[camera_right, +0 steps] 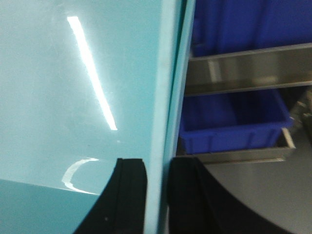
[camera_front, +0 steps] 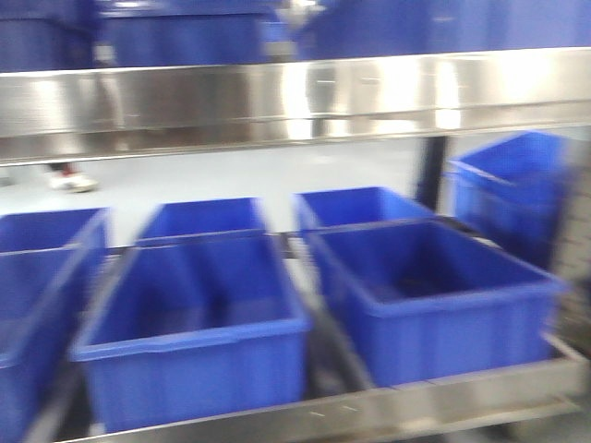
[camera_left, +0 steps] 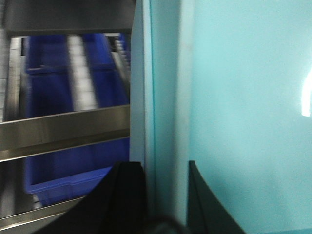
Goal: Move two blue bins to right shelf middle
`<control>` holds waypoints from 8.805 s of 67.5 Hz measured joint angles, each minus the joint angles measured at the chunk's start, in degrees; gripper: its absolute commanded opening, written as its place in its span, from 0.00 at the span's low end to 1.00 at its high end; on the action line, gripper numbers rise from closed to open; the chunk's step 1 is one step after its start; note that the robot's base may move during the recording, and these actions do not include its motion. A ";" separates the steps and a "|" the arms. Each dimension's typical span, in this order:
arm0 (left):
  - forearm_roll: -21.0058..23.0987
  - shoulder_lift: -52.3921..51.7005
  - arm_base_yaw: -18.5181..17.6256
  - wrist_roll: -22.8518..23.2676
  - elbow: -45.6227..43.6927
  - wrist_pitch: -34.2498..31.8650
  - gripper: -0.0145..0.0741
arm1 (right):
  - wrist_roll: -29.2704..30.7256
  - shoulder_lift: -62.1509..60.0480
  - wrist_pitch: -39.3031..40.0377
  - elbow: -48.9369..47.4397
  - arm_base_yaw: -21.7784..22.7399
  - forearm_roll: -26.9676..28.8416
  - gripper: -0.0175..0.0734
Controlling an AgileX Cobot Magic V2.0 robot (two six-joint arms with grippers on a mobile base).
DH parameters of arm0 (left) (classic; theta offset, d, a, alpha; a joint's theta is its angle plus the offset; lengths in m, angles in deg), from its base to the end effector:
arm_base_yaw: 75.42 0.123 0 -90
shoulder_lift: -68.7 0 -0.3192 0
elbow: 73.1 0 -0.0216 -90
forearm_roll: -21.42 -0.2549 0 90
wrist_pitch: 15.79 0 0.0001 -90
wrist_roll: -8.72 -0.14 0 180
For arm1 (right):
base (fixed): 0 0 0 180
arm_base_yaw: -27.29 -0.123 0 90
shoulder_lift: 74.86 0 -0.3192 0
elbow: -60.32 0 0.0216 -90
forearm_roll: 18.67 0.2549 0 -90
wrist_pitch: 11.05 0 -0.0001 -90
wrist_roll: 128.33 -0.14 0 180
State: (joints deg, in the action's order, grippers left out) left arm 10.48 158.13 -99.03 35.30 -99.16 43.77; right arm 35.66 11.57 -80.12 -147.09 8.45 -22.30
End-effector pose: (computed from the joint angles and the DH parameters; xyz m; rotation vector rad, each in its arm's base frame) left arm 0.3129 -0.1118 0.5015 -0.0478 2.1416 -0.2827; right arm 0.2843 0.0882 0.5051 -0.0485 2.2450 0.2521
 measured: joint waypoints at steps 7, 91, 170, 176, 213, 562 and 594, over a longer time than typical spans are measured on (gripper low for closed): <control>0.00 0.03 0.00 0.00 0.00 0.00 0.04 | 0.00 0.00 0.00 0.00 0.00 0.00 0.01; -0.05 0.13 0.00 0.00 0.00 -0.37 0.04 | 0.00 0.00 0.00 0.00 0.00 -0.11 0.01; -0.05 0.13 0.00 0.00 0.00 -0.37 0.04 | 0.00 0.00 -0.22 0.00 0.00 -0.11 0.01; -0.05 0.13 0.00 0.00 0.00 -0.37 0.04 | 0.00 0.00 -0.22 0.00 0.00 -0.11 0.01; -0.15 0.13 0.00 0.00 0.00 -0.37 0.04 | 0.00 0.00 -0.22 0.00 0.00 -0.11 0.01; -1.91 15.28 0.28 0.00 0.43 1.34 0.04 | -3.08 14.48 1.81 4.91 0.81 -7.32 0.01; -0.25 16.91 0.23 0.12 -0.15 -1.96 0.72 | -4.55 16.99 7.54 5.07 0.57 -9.16 0.58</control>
State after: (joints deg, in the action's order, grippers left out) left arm 10.23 175.04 -98.80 35.42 -99.31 41.81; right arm 31.11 28.56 -72.58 -142.02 9.02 -31.46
